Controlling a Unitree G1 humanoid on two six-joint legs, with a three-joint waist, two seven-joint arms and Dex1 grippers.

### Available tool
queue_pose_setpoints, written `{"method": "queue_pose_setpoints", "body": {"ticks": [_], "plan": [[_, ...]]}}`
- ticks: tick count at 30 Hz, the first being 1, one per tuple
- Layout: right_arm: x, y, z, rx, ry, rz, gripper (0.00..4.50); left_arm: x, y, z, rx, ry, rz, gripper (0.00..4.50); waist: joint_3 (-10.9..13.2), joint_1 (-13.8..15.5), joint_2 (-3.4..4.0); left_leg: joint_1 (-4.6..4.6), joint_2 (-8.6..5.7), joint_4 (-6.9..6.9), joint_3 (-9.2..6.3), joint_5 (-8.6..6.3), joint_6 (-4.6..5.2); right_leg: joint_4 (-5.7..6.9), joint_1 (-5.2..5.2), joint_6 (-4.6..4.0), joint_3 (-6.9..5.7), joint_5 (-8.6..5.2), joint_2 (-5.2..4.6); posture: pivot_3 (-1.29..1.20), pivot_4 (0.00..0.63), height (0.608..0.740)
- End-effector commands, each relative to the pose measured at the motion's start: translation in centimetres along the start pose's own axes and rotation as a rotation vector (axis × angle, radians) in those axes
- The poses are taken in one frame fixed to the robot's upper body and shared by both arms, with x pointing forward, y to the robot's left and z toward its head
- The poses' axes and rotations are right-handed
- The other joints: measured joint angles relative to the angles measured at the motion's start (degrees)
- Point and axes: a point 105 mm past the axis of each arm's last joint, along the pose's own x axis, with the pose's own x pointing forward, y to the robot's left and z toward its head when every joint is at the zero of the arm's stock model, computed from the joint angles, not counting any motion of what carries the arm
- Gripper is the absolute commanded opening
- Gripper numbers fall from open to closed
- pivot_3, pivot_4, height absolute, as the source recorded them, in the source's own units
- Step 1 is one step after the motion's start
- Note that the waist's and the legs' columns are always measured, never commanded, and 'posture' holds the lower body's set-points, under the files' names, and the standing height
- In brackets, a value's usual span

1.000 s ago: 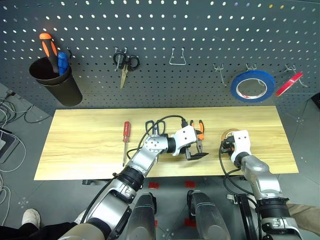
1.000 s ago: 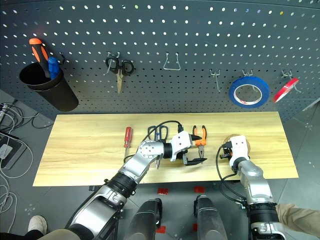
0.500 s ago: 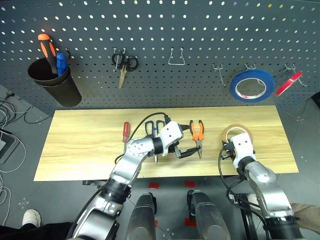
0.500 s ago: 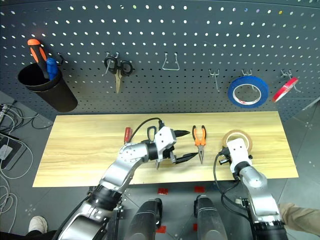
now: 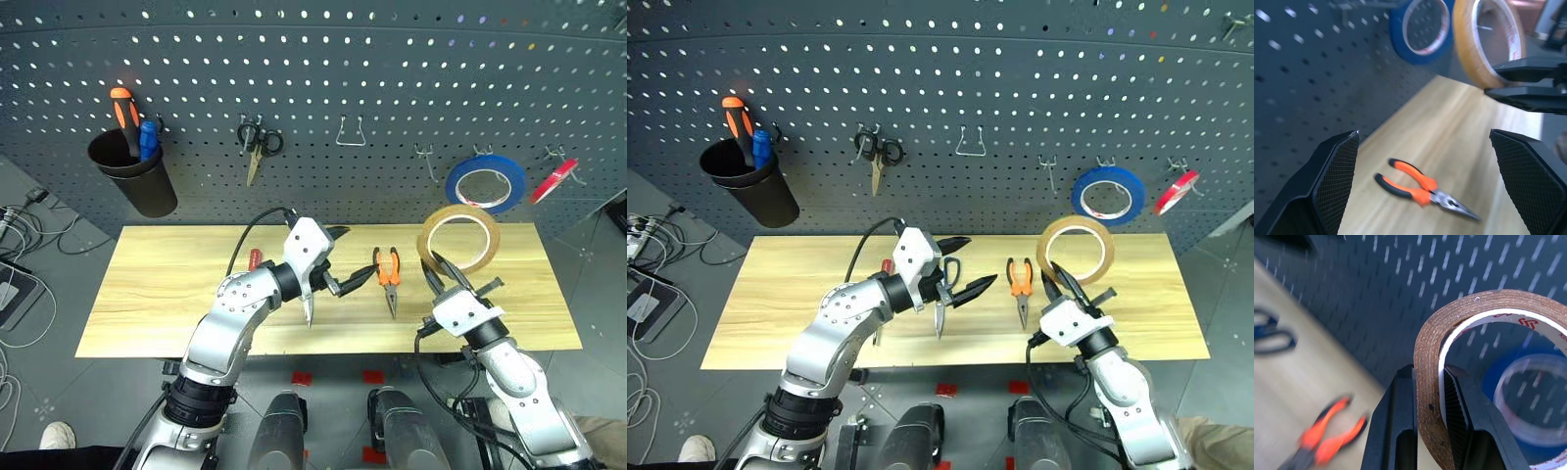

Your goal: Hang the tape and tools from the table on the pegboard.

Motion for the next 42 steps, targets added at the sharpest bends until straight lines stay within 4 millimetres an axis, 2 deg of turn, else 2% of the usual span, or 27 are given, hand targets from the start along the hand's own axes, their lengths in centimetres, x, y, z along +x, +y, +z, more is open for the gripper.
{"method": "queue_pose_setpoints", "body": {"ticks": [1, 6, 10, 14, 18, 23, 24, 30, 33, 37, 42], "plan": [[2.4, -1.2, 0.9, -0.041, -0.110, -0.046, 0.46, 0.9, -0.2, 2.4, 0.030, -0.084, -0.010, 4.50, -0.1, 0.1, 0.00, 0.01, -0.02, 0.02, 0.06, 0.00, 0.00, 0.00, 0.00, -0.01, 0.04, 0.00, -0.01, 0.09, 0.170, 0.740], [4.8, -1.7, 0.2, -0.036, -0.141, -0.043, 0.46, 2.1, 0.0, 3.2, 0.038, -0.114, -0.009, 4.50, -0.7, 0.7, -0.01, 0.00, 0.01, 0.03, 0.20, 0.00, 0.00, 0.01, -0.02, -0.01, 0.04, 0.01, 0.00, 0.10, 0.159, 0.740], [6.3, -2.8, -1.4, -0.020, -0.103, -0.060, 0.46, 2.7, -0.1, 3.5, 0.050, -0.129, -0.024, 4.50, -1.0, 1.1, -0.01, 0.01, 0.00, 0.03, 0.29, 0.00, 0.00, 0.04, -0.04, -0.03, 0.09, 0.02, -0.01, 0.11, 0.153, 0.740], [7.1, -1.6, -3.0, 0.050, -0.038, 0.030, 0.46, 2.8, 0.1, 3.6, 0.052, -0.134, -0.018, 4.50, -1.3, 1.2, 0.00, 0.03, 0.01, 0.06, 0.32, 0.00, 0.01, 0.07, -0.04, -0.03, 0.11, 0.02, 0.00, 0.11, 0.149, 0.740], [7.2, -1.0, -3.6, 0.129, 0.001, 0.055, 0.46, 2.7, 0.1, 3.6, 0.055, -0.136, -0.016, 4.50, -1.8, 1.2, 0.04, 0.02, 0.02, 0.04, 0.34, 0.00, 0.01, 0.05, -0.05, -0.03, 0.11, 0.02, -0.01, 0.12, 0.147, 0.740], [6.6, -0.1, -3.8, 0.192, 0.026, 0.093, 2.15, 2.6, 0.0, 3.4, 0.054, -0.134, -0.012, 4.50, -2.5, 1.3, 0.00, 0.04, 0.01, 0.05, 0.35, 0.00, 0.02, 0.07, -0.04, -0.03, 0.13, 0.02, -0.01, 0.12, 0.148, 0.740], [6.3, 0.3, -3.9, 0.206, 0.038, 0.106, 2.37, 2.5, -0.1, 3.2, 0.052, -0.131, -0.015, 4.50, -2.6, 1.3, 0.02, 0.04, 0.02, 0.05, 0.34, 0.00, 0.02, 0.07, -0.03, -0.03, 0.12, 0.02, -0.01, 0.12, 0.149, 0.740], [4.0, 1.3, -4.1, 0.242, 0.093, 0.141, 4.40, 1.9, -0.9, 1.4, 0.041, -0.086, -0.044, 4.50, -2.9, 1.3, 0.04, 0.06, 0.02, 0.05, 0.37, -0.01, 0.03, 0.09, -0.03, -0.03, 0.16, 0.02, 0.00, 0.11, 0.163, 0.740], [2.6, 2.4, -4.1, 0.292, 0.139, 0.193, 4.46, 0.8, -1.6, -0.8, 0.023, -0.020, -0.055, 4.50, -3.2, 1.3, 0.13, 0.08, 0.03, 0.03, 0.37, -0.02, 0.05, 0.08, -0.03, -0.03, 0.18, 0.02, 0.02, 0.10, 0.178, 0.740], [1.1, 4.3, -4.9, 0.380, 0.295, 0.259, 4.46, -1.5, -2.5, -4.3, -0.005, 0.084, -0.057, 4.50, -3.2, 1.2, 0.15, 0.10, 0.05, 0.03, 0.36, -0.15, 0.29, 0.08, -0.02, -0.03, 0.21, 0.02, 0.04, 0.09, 0.221, 0.740], [1.0, 6.3, -5.4, 0.486, 0.485, 0.301, 4.46, -4.4, -2.8, -8.1, -0.003, 0.210, -0.055, 4.50, -3.1, 1.2, 0.22, 0.13, 0.05, 0.04, 0.22, -0.23, 0.42, 0.08, 0.02, -0.05, 0.18, 0.01, 0.07, 0.08, 0.257, 0.740]]}}
